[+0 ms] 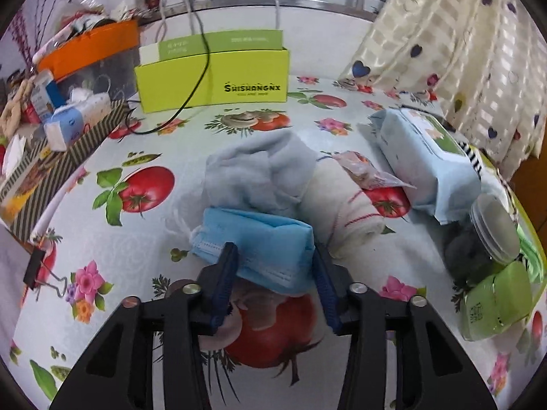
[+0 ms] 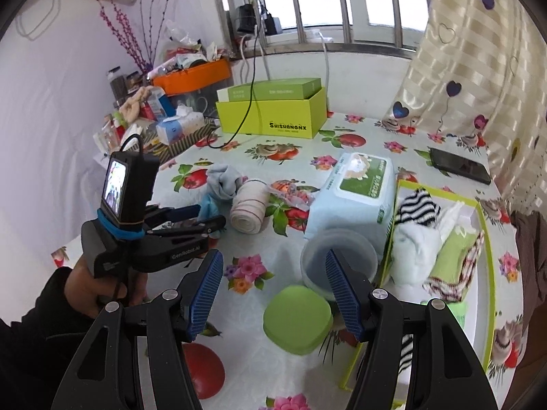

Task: Organize soft objects
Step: 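Grasp the blue face mask with the left tool, then grasp the clear orange-printed plastic bag with the right tool while the left tool lifts the mask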

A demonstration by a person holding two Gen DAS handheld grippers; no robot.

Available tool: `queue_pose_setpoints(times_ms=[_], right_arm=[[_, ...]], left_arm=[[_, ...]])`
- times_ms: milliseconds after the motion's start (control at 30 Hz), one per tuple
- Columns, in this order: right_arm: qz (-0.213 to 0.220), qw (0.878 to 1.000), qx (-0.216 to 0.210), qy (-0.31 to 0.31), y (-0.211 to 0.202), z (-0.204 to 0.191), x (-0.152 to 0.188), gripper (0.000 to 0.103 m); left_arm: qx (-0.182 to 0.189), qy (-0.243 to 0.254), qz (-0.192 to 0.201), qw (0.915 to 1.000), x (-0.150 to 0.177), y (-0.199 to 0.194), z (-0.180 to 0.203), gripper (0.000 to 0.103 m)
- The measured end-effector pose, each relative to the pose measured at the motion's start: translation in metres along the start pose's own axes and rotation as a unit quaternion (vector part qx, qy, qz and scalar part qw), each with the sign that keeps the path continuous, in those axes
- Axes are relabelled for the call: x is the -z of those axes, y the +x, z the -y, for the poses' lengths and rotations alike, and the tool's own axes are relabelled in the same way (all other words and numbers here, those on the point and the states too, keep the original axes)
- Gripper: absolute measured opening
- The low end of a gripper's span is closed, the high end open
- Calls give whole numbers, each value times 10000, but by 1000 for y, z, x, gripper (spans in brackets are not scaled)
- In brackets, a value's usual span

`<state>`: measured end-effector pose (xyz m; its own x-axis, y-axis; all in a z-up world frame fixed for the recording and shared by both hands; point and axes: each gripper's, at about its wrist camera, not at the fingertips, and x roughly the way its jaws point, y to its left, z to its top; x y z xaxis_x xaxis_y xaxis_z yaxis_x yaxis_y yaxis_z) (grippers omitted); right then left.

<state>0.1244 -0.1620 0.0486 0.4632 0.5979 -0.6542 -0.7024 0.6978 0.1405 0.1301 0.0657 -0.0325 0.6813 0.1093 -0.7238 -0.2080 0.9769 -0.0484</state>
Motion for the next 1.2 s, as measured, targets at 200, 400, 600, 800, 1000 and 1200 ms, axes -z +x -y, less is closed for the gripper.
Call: queue_pose_setpoints(times_ms=[200, 400, 600, 800, 1000, 1200], right_arm=[[-259, 9985, 83, -468, 25, -7, -24, 63], [-744, 9919, 248, -997, 63, -5, -52, 63], [-1321, 9770, 321, -1644, 105, -11, -75, 62], [-1924, 9547, 505, -2214, 156, -22, -82, 58], [-2417, 9345, 768, -2498, 197, -21, -78, 35], [-2356, 9357, 713, -2526, 197, -24, -76, 14]], left_arm=[[225, -463, 135, 9986, 5, -12, -21, 16], [466, -685, 308, 9961, 10, -32, -33, 15], [628, -830, 444, 9936, 10, -48, -43, 15], [687, -887, 508, 9924, 9, -54, -47, 15], [695, -904, 531, 9921, 8, -57, -49, 16], [687, -865, 535, 9924, 8, -60, -46, 15]])
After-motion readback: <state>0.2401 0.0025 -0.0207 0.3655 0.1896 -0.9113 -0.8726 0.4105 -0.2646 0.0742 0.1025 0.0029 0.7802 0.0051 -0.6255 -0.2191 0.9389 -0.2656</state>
